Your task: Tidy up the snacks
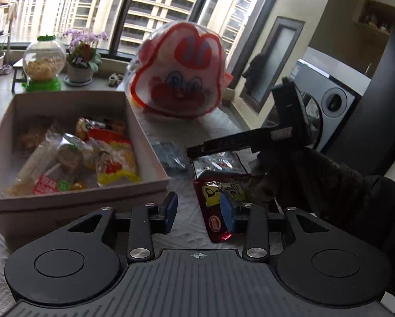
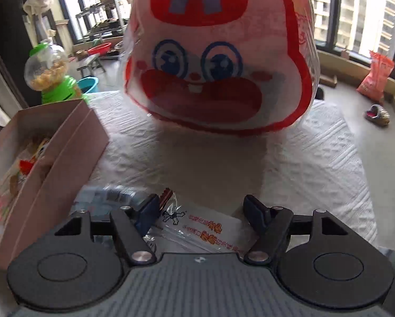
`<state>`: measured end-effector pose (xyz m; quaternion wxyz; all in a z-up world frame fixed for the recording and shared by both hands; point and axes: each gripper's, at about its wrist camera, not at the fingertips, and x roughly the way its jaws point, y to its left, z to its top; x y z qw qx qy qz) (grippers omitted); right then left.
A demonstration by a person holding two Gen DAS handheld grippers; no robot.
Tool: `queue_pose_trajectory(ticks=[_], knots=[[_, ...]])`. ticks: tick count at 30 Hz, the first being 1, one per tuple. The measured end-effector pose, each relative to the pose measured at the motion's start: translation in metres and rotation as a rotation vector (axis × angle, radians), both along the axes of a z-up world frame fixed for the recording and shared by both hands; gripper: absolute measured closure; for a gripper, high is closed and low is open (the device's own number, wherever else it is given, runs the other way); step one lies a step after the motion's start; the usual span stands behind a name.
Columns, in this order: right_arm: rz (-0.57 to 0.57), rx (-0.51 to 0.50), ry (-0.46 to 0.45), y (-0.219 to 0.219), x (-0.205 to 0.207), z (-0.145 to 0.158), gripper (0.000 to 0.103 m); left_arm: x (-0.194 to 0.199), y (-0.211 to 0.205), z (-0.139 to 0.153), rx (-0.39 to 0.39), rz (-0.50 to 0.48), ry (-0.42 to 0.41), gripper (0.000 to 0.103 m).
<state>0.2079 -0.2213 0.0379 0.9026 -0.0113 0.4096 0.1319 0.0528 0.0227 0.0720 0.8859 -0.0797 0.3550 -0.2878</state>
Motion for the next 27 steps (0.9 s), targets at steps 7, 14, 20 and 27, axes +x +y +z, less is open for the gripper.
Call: queue_pose_trajectory(ticks=[7, 14, 20, 27], knots=[[0.177, -0.041, 0.003, 0.003, -0.094, 0.001, 0.031, 0.005, -0.033, -0.043, 0.021, -0.005, 0.099, 0.063], [0.166, -0.105, -0.083, -0.022, -0.154, 0.000, 0.022, -0.006, -0.059, -0.049, 0.116, -0.088, 0.073, 0.063], [0.011, 0.038, -0.063, -0.065, -0.170, -0.007, 0.019, -0.013, -0.047, -0.048, 0.198, -0.021, 0.056, 0.063], [-0.067, 0.095, -0.027, -0.085, -0.196, -0.008, 0.018, -0.008, -0.031, -0.044, 0.117, 0.032, 0.099, 0.063]])
